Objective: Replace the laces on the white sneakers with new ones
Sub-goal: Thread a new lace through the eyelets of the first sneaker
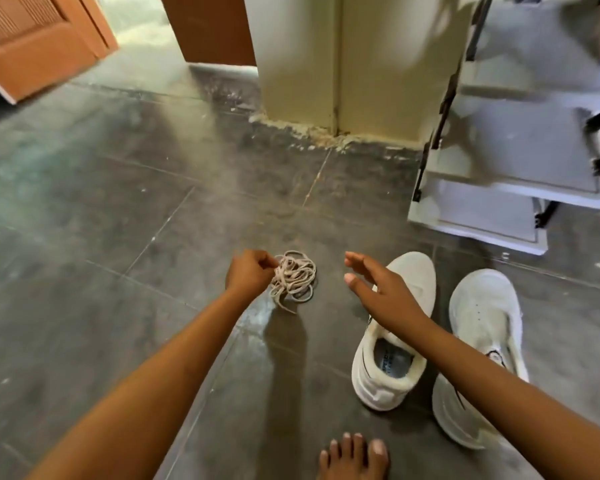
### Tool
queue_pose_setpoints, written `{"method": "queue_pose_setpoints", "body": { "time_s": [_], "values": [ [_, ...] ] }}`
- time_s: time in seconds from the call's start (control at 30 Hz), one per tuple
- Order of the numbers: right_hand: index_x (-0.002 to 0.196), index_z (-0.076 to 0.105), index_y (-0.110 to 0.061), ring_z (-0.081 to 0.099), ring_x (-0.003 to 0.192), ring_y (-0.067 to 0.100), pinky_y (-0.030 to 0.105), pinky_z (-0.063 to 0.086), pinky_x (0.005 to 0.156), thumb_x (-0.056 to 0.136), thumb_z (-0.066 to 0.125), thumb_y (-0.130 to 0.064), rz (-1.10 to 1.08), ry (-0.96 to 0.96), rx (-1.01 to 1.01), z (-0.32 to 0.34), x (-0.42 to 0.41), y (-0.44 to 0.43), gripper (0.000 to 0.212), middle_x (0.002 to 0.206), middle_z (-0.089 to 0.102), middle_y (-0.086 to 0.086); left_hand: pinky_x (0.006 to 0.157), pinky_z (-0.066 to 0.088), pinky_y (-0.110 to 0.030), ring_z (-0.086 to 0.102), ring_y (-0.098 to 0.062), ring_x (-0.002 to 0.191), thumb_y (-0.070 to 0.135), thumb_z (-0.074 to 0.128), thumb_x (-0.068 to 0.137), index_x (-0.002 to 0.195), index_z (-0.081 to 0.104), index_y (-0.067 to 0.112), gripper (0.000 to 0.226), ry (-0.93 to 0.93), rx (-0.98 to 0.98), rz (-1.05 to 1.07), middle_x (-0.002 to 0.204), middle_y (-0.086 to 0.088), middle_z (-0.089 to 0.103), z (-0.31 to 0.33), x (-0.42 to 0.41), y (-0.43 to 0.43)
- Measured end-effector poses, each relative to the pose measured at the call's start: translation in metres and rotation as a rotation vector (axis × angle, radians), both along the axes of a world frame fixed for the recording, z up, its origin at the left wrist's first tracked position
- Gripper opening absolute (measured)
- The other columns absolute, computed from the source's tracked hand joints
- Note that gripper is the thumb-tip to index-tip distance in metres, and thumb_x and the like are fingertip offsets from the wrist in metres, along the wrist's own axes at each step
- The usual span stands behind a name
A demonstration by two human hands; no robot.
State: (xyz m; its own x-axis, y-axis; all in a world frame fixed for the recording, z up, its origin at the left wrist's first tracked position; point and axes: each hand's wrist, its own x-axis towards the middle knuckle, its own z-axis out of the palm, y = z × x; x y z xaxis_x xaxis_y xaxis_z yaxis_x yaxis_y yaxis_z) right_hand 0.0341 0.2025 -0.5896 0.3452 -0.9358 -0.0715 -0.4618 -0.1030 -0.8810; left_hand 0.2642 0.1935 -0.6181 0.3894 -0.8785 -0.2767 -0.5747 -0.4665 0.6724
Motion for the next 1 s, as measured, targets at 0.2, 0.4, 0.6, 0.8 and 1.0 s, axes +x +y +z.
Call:
{"method": "queue_pose_setpoints", "body": {
  "time_s": [0.2, 0.4, 0.6, 0.8, 1.0],
  "values": [
    [0.131, 0.05, -0.021, 0.051, 0.121, 0.01, 0.026, 0.039, 0.102, 0.095, 0.053, -0.022, -0.009, 0.037, 0.028, -0.017, -0.012, -0.007, 0.037, 0.13, 0.056, -0.005, 0.08, 0.05, -0.036, 0.064, -0.032, 0.095, 0.021, 0.07, 0.079, 0.119, 0.057, 0.02, 0.042, -0.135, 0.096, -0.052, 0.101, -0.013, 0.068, -0.053, -0.01, -0.013],
    [0.132, 0.049, -0.021, 0.052, 0.121, 0.013, 0.028, 0.038, 0.101, 0.095, 0.052, -0.023, -0.026, 0.125, 0.006, -0.01, -0.025, -0.012, 0.037, 0.131, 0.056, -0.004, 0.075, 0.048, -0.033, 0.062, -0.028, 0.092, 0.016, 0.063, 0.083, 0.102, 0.059, 0.018, 0.019, -0.08, -0.018, 0.209, 0.099, -0.008, 0.067, -0.046, -0.017, -0.016],
    [0.132, 0.05, -0.018, 0.052, 0.12, 0.013, 0.026, 0.039, 0.1, 0.095, 0.053, -0.02, -0.044, 0.124, -0.028, 0.03, -0.025, -0.013, 0.037, 0.13, 0.057, -0.001, 0.076, 0.055, -0.035, 0.067, -0.025, 0.084, 0.01, 0.065, 0.083, 0.097, 0.067, 0.012, 0.014, 0.145, -0.227, 0.116, 0.09, -0.011, 0.069, 0.042, -0.009, -0.023],
    [0.13, 0.052, -0.015, 0.055, 0.117, 0.013, 0.021, 0.04, 0.096, 0.094, 0.054, -0.018, -0.05, 0.09, -0.18, 0.12, -0.019, -0.019, 0.036, 0.127, 0.059, 0.002, 0.066, 0.056, -0.024, 0.062, -0.015, 0.068, 0.003, 0.068, 0.083, 0.095, 0.065, 0.006, 0.013, 0.369, -0.492, -0.079, 0.076, -0.007, 0.064, 0.2, -0.037, -0.033],
    [0.138, 0.043, -0.012, 0.051, 0.12, 0.019, 0.027, 0.045, 0.097, 0.09, 0.06, -0.017, -0.126, -0.082, -0.219, 0.229, -0.048, -0.026, 0.051, 0.131, 0.053, 0.006, 0.062, 0.054, -0.015, 0.062, -0.01, 0.068, 0.0, 0.066, 0.083, 0.104, 0.063, 0.001, 0.021, 0.581, -0.636, -0.297, 0.078, -0.004, 0.065, 0.332, -0.114, -0.025]
  ]
}}
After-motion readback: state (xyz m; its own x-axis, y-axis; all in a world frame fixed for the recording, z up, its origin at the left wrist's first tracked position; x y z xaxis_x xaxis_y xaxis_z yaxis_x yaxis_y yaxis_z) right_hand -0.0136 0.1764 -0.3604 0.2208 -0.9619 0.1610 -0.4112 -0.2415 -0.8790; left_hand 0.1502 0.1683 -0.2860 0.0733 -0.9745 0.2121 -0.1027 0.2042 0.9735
